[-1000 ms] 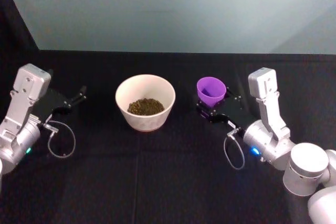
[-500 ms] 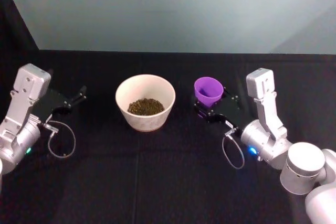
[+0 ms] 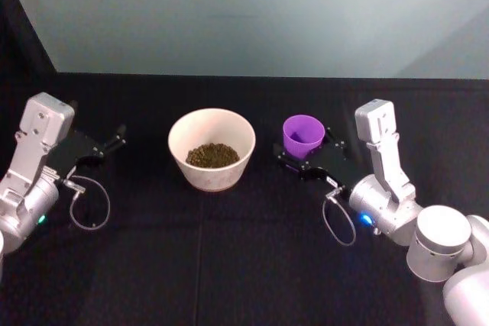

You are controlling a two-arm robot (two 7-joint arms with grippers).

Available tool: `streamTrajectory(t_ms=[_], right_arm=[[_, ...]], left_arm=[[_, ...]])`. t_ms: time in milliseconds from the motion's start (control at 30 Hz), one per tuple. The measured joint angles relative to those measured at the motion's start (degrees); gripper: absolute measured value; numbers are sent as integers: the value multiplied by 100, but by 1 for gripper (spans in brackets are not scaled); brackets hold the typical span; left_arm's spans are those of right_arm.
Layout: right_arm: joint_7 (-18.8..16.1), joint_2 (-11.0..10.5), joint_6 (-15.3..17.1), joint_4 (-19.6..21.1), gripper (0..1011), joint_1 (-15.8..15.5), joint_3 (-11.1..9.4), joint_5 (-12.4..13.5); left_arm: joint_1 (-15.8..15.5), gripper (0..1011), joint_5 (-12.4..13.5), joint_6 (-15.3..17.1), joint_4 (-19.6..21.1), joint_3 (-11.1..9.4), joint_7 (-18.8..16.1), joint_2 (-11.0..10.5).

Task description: Pick up the cup and pour the mung beans from the cup into the bowl.

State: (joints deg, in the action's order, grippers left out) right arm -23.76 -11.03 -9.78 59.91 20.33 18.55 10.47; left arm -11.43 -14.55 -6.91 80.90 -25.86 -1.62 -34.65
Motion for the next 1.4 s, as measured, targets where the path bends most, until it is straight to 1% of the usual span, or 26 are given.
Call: streamTrajectory(t_ms=[133, 333, 433, 567, 600, 633, 667, 767, 800, 833, 900, 967, 1000, 1033, 1133, 1167, 1200, 1233, 1333, 1367, 1400], right_arm=[[25, -15, -11, 57, 1002, -22, -6, 40], [67, -59, -127, 299, 1002, -170, -86, 139], [102, -87, -271, 460, 1002, -264, -127, 166], [105, -113, -584, 631, 1002, -376, -176, 193], [77, -113, -731, 675, 1002, -408, -202, 233], [63, -112, -790, 690, 1002, -422, -212, 254], [26, -106, -930, 710, 1002, -448, -243, 307], [14, -80, -1135, 756, 1002, -507, -329, 395], [14, -80, -1135, 756, 1002, -507, -329, 395], [86, -64, -1190, 815, 1002, -557, -405, 409], [256, -72, -1177, 921, 1002, -609, -455, 317], [617, -95, -1069, 1108, 1002, -702, -530, 52], [851, -100, -983, 1217, 1002, -759, -581, -141], [981, -97, -930, 1265, 1002, -787, -614, -231], [1340, -59, -716, 1370, 1002, -868, -739, -430], [1510, -28, -596, 1400, 1002, -900, -805, -509], [1592, -14, -531, 1416, 1002, -915, -836, -556], [1758, 6, -391, 1446, 1002, -936, -891, -663], [1918, 47, -196, 1448, 1002, -945, -958, -762], [1975, 74, -53, 1425, 1002, -942, -1004, -783], [1995, 86, 17, 1412, 1002, -939, -1025, -791]], left_arm=[[0, 1000, 0, 0, 0, 0, 0, 0], [0, 1000, 0, 0, 0, 0, 0, 0], [0, 1000, 0, 0, 0, 0, 0, 0], [0, 1000, 0, 0, 0, 0, 0, 0], [0, 1000, 0, 0, 0, 0, 0, 0], [0, 1000, 0, 0, 0, 0, 0, 0], [0, 1000, 0, 0, 0, 0, 0, 0], [0, 1000, 0, 0, 0, 0, 0, 0], [0, 1000, 0, 0, 0, 0, 0, 0], [0, 1000, 0, 0, 0, 0, 0, 0], [0, 1000, 0, 0, 0, 0, 0, 0], [0, 1000, 0, 0, 0, 0, 0, 0], [0, 1000, 0, 0, 0, 0, 0, 0], [0, 1000, 0, 0, 0, 0, 0, 0], [0, 1000, 0, 0, 0, 0, 0, 0], [0, 1000, 0, 0, 0, 0, 0, 0], [0, 1000, 0, 0, 0, 0, 0, 0], [0, 1000, 0, 0, 0, 0, 0, 0], [0, 1000, 0, 0, 0, 0, 0, 0], [0, 1000, 0, 0, 0, 1, 0, 0], [0, 1000, 0, 0, 0, 0, 0, 0]])
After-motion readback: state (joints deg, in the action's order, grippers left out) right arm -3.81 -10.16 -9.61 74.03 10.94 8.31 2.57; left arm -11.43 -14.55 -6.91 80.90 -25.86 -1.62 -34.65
